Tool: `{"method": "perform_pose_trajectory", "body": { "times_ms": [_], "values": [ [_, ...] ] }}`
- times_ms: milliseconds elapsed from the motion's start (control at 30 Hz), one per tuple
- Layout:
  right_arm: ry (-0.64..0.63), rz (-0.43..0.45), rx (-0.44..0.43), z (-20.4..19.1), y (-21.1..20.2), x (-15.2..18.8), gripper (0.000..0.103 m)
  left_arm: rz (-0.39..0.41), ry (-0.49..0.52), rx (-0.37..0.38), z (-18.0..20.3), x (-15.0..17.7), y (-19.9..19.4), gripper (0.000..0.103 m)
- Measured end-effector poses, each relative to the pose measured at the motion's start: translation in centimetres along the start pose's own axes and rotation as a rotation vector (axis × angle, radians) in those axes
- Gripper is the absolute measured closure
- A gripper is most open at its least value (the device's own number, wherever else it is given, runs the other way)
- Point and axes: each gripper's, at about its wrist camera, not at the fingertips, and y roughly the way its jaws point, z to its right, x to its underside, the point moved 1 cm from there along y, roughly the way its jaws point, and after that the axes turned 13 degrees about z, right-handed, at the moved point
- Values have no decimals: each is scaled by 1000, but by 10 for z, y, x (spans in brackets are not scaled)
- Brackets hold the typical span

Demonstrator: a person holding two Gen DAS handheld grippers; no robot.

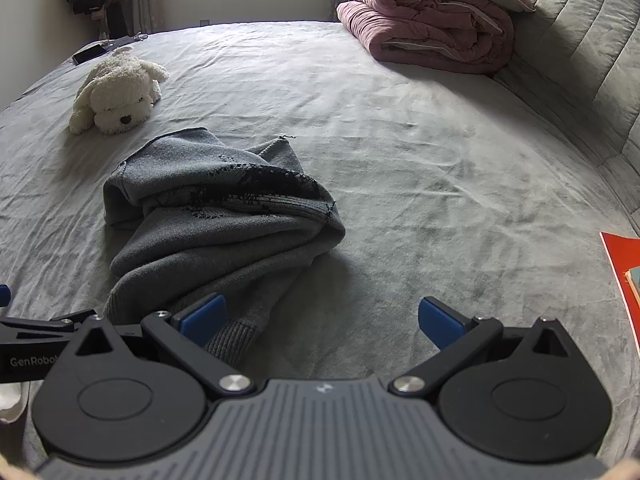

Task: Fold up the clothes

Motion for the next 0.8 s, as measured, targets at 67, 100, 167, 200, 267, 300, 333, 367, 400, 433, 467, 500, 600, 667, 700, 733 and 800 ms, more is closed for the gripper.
{"method": "perform_pose_trajectory", "body": {
  "times_ms": [67,100,167,200,267,300,333,367,400,433,467,500,600,667,700,733,800],
  "values": [
    [-3,0,2,0,0,0,0,4,-3,-3,0,0,0,0],
    [-3,0,3,0,0,-1,0,6,-4,-4,1,0,1,0],
    [-3,0,4,0,-1,0,0,2,-13,4,-2,0,3,0],
    [-3,1,5,0,-1,0,0,0,-17,8,-3,0,3,0],
    [-4,-1,6,1,1,1,0,8,-18,6,-2,0,1,0],
    [-5,-2,6,0,2,2,0,6,-20,9,-2,0,1,0],
    [-4,-3,6,0,2,2,0,4,-23,11,-2,0,1,0],
    [-4,-2,6,0,2,3,0,3,-20,9,-1,-1,1,0],
    [-4,-2,6,0,2,4,0,3,-18,8,-1,-1,0,0],
    [-3,-4,6,0,2,2,0,3,-18,9,-1,-1,0,0],
    [-4,-5,6,0,2,2,0,3,-18,10,-1,0,0,0],
    [-5,-6,5,-1,2,2,0,2,-18,11,-1,0,0,0],
    [-6,-8,5,-1,3,3,0,1,-17,12,-1,0,0,0],
    [-6,-10,5,-2,4,3,0,0,-16,12,0,0,1,0],
    [-6,-12,5,-2,4,3,0,0,-15,12,0,0,1,0],
    [-6,-12,4,-2,4,3,0,0,-15,12,0,0,1,0],
    [-6,-13,3,-2,4,3,0,0,-16,12,0,0,1,0]
  ]
}}
